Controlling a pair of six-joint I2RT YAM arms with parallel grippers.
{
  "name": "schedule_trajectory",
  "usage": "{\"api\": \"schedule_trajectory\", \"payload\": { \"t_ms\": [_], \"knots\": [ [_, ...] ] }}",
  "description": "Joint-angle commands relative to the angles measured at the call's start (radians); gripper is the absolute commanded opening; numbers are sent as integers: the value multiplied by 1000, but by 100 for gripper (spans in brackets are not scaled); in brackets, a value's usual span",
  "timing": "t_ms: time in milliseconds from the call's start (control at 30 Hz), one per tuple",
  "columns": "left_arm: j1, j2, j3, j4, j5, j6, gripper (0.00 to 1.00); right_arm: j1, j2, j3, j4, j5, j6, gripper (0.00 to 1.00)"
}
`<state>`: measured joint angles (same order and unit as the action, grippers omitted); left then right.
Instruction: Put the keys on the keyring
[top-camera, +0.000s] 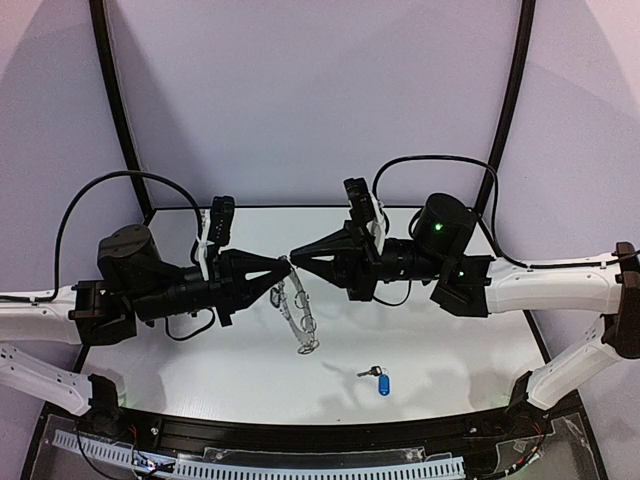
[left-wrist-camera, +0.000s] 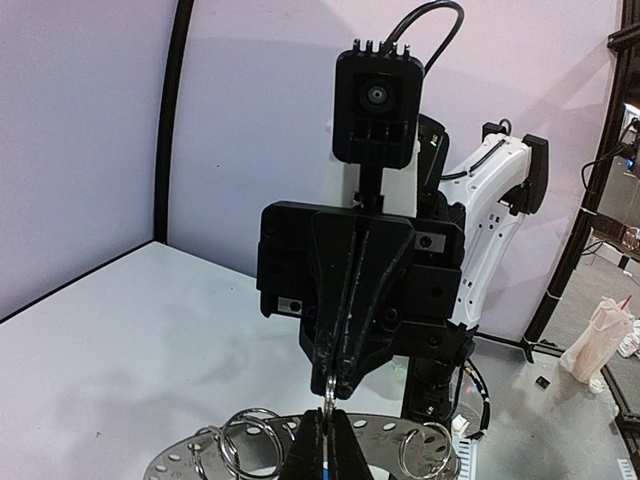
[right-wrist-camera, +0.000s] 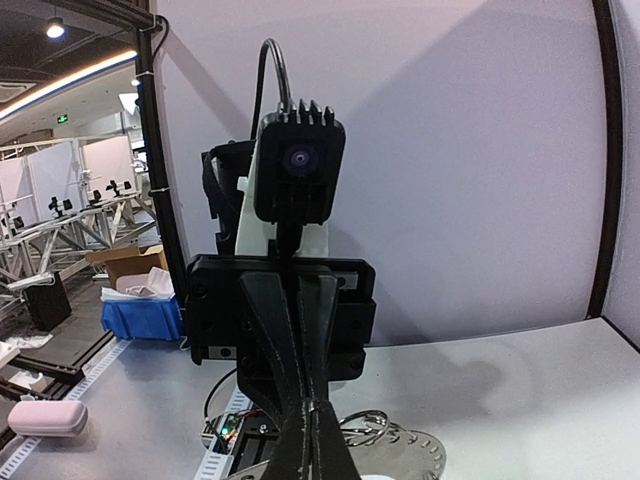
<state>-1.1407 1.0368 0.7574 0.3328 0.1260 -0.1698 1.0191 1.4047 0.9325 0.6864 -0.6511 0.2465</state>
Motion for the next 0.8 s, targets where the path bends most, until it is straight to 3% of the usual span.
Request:
{"api": "schedule_trajectory", "payload": {
  "t_ms": [0,200,333,467,633,767],
  "knots": [
    [2,13,-11,32,45,38,1,17,27,-3,44,-6,23,0],
    [2,14,-12,21,51,34,1,19,29,-6,37,-18,25,0],
    [2,5,-16,-1,-26,-17,1,19,18,-11,8,-20,16,3],
    [2,-22,-32,-24,-55,-19,1,18,-9,-9,-70,12,12,36],
    [2,-55,-43,-76,-41,24,1,9,-68,-27,-131,85,-7,61],
    [2,-62,-25,-155,-64,48,1,-2,-137,-45,-185,157,-22,87]
  ]
}}
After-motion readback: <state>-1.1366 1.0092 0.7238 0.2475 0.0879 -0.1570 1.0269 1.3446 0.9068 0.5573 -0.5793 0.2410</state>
